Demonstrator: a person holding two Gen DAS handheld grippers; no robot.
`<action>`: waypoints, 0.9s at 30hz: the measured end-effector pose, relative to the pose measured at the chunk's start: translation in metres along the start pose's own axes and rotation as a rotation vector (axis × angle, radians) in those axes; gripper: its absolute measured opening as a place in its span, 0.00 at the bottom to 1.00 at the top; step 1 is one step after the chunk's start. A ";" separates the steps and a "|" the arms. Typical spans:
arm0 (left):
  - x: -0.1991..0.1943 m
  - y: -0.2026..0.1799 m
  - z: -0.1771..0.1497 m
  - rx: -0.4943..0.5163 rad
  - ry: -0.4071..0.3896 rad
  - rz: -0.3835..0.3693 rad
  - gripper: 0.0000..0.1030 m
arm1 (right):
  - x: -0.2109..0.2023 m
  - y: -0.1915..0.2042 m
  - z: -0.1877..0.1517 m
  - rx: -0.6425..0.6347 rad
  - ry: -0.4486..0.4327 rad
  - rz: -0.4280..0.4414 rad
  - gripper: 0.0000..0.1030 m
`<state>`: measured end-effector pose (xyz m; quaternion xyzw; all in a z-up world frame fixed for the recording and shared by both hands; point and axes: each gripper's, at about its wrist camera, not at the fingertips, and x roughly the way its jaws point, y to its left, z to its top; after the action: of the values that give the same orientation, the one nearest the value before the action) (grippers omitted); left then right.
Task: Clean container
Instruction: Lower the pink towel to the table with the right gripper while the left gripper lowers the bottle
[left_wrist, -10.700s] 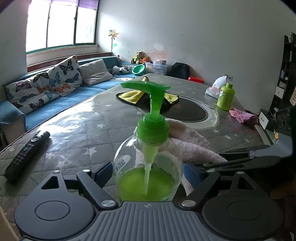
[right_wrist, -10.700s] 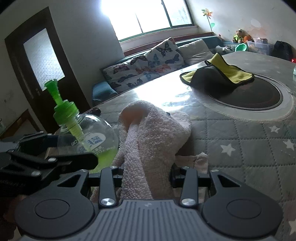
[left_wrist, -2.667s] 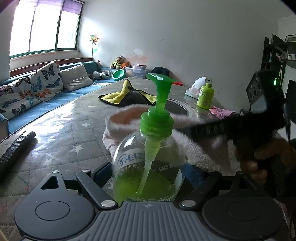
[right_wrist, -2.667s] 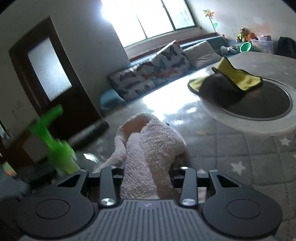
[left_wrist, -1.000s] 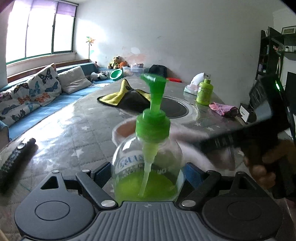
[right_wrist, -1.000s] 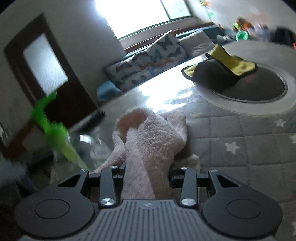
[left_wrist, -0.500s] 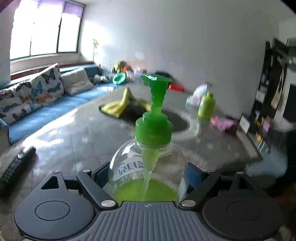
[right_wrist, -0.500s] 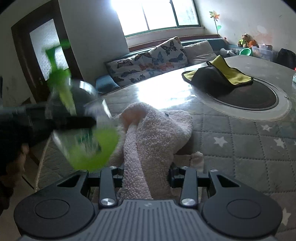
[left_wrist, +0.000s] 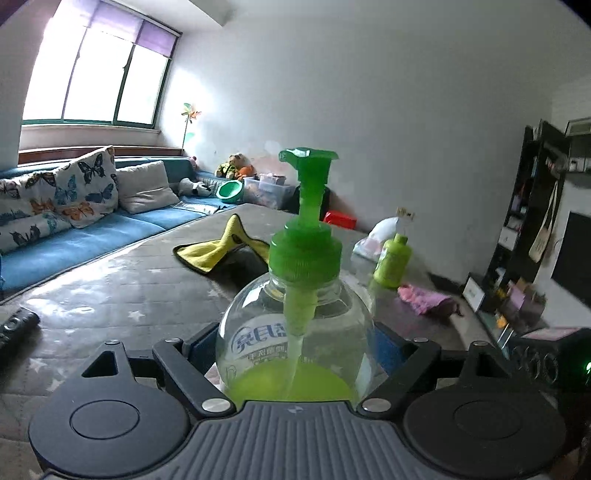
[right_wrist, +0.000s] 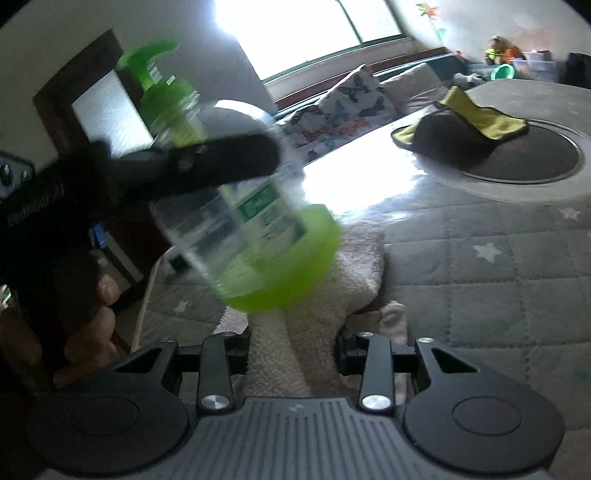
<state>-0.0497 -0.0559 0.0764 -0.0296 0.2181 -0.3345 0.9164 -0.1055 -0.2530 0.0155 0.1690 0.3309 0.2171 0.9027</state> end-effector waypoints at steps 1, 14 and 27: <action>0.000 0.001 -0.001 0.008 0.001 0.013 0.85 | -0.002 -0.002 0.000 0.012 -0.009 -0.005 0.35; 0.031 0.019 -0.007 0.011 0.085 0.126 0.84 | -0.021 -0.030 0.027 0.091 -0.151 -0.125 0.35; 0.069 0.019 -0.015 -0.022 0.144 0.161 0.85 | 0.009 -0.054 0.042 0.076 -0.159 -0.296 0.43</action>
<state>0.0028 -0.0828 0.0327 0.0021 0.2889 -0.2586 0.9218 -0.0566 -0.3012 0.0168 0.1693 0.2877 0.0551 0.9410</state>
